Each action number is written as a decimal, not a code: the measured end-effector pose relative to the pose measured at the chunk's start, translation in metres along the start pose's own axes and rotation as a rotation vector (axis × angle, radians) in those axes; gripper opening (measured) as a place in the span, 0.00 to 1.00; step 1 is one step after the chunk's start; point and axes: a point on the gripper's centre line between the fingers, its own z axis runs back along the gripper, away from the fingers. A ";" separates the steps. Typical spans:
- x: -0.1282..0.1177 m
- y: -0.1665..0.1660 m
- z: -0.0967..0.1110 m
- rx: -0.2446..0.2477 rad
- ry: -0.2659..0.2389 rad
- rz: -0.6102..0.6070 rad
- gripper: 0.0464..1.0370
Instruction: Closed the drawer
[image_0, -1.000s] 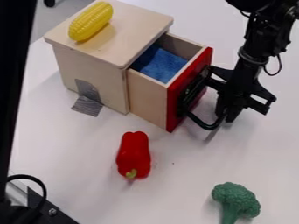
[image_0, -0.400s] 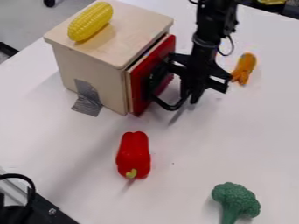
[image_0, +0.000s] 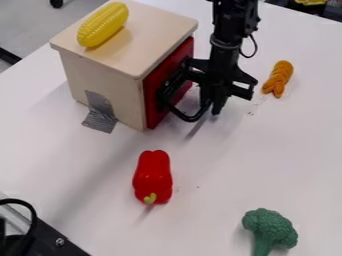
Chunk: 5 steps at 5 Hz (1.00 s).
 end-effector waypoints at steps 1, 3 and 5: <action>0.002 0.009 0.001 0.029 0.008 -0.001 0.08; 0.002 0.011 0.001 0.036 0.016 0.012 0.10; -0.002 0.018 -0.002 0.033 0.043 0.092 0.66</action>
